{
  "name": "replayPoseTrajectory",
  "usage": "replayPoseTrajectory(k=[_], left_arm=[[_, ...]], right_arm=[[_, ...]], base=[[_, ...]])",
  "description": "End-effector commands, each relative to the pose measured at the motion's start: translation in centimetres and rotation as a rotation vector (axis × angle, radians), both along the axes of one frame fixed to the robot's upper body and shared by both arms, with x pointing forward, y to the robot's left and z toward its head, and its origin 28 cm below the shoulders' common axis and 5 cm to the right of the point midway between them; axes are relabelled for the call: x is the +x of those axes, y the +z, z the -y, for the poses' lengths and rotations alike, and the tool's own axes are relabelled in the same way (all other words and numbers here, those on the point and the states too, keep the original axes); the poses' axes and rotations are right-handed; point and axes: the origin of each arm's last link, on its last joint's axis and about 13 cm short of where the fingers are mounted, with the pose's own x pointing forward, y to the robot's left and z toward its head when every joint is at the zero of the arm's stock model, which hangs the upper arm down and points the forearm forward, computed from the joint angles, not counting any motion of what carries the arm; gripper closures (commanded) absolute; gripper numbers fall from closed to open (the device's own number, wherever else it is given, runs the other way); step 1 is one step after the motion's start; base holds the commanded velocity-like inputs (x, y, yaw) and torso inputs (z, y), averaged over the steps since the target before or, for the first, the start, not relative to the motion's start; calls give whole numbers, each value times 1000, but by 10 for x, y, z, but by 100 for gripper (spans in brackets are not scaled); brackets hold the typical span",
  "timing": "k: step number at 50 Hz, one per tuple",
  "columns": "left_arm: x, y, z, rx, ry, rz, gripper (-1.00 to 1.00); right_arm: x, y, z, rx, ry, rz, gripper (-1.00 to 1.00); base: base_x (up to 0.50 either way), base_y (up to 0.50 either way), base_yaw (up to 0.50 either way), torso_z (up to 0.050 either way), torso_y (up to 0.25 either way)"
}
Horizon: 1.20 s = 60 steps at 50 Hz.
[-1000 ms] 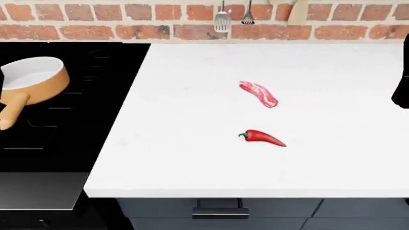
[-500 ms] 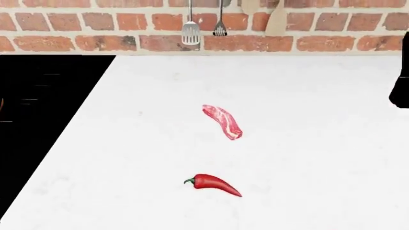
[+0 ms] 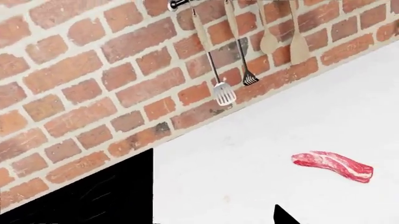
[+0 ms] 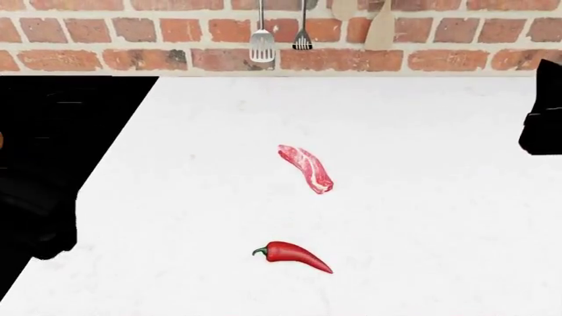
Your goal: Place both pans onto different burners. Then place the chili pepper and the bacon on different pans.
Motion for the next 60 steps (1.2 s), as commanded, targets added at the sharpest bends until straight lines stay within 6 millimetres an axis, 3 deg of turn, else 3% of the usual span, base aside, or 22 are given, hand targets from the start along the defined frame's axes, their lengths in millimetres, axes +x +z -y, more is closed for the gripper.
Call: replayPoseTrajectory(k=[1,10,17,30,60], left_arm=[[17,9,20,187,-201,-37,-100],[43,12,44,252,-345,-124,-100],[58,12,55,158,-388,-321,-100],[73,8,71,112,-466,-513,-100],[111,-49,71,47,-484,-643,-100]], right_arm=[[1,-3,1,1,-12,-18,-100],[4,-6,2,4,-12,-28,-100],[5,-7,2,4,-9,-36,-100],[7,-12,3,4,-7,-53,-100],[14,-19,1,3,0,-71,-100]], base=[[0,0,0,0,0],[0,0,0,0,0],[0,0,0,0,0],[0,0,0,0,1],[0,0,0,0,0]])
